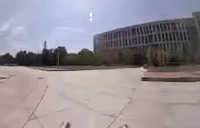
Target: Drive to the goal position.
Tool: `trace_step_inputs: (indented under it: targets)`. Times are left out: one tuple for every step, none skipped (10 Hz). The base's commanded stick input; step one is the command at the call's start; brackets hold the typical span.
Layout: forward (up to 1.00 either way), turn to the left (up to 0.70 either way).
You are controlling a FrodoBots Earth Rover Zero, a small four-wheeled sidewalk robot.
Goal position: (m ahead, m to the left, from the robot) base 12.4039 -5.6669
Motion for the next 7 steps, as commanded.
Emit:
trace_step_inputs:
  targets:
    - [0.70, 0.00]
    - [0.70, 0.00]
    - [0.70, 0.00]
    - [0.70, 0.00]
    - [0.70, 0.00]
    - [0.70, 0.00]
    - [0.70, 0.00]
